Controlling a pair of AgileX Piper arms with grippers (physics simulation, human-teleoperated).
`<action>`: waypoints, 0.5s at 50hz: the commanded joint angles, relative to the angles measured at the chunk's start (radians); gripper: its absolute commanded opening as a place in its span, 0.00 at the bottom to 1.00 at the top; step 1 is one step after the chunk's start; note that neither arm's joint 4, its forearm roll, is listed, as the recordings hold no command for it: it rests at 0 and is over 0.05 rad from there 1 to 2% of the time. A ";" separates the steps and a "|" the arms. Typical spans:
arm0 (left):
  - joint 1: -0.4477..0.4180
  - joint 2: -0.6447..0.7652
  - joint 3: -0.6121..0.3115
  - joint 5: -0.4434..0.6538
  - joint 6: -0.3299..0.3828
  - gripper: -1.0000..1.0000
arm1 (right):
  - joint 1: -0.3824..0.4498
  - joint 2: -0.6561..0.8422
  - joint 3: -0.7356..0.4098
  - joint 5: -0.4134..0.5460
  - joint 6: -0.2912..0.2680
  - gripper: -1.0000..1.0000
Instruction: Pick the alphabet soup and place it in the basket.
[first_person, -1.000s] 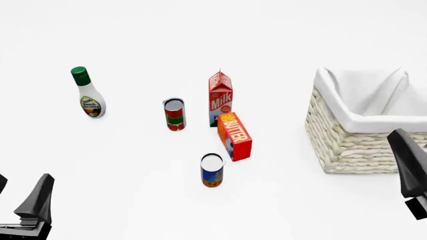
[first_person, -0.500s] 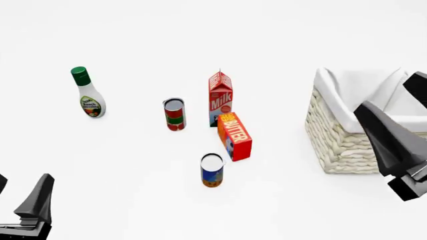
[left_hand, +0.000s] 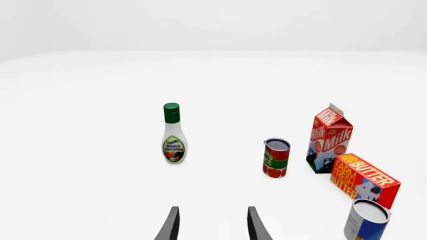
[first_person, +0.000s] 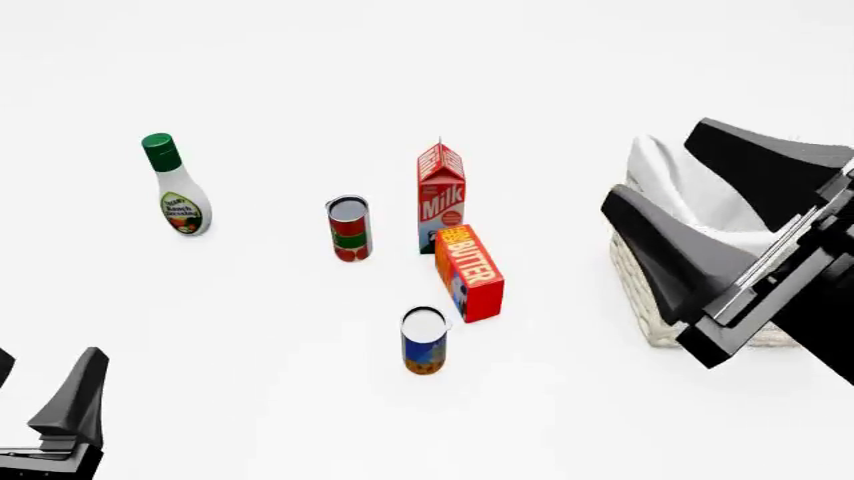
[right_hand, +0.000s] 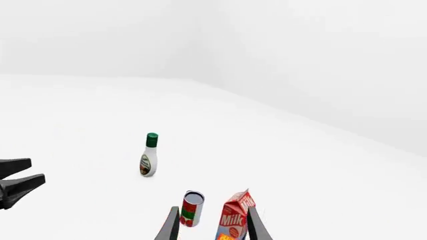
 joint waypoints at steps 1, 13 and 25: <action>0.000 0.000 0.000 0.000 0.000 1.00 | 0.038 0.099 -0.010 -0.060 0.009 1.00; 0.000 0.000 0.000 0.000 0.000 1.00 | 0.061 0.213 0.002 -0.138 0.013 1.00; 0.000 0.000 0.000 0.000 0.000 1.00 | 0.065 0.317 -0.002 -0.191 0.011 1.00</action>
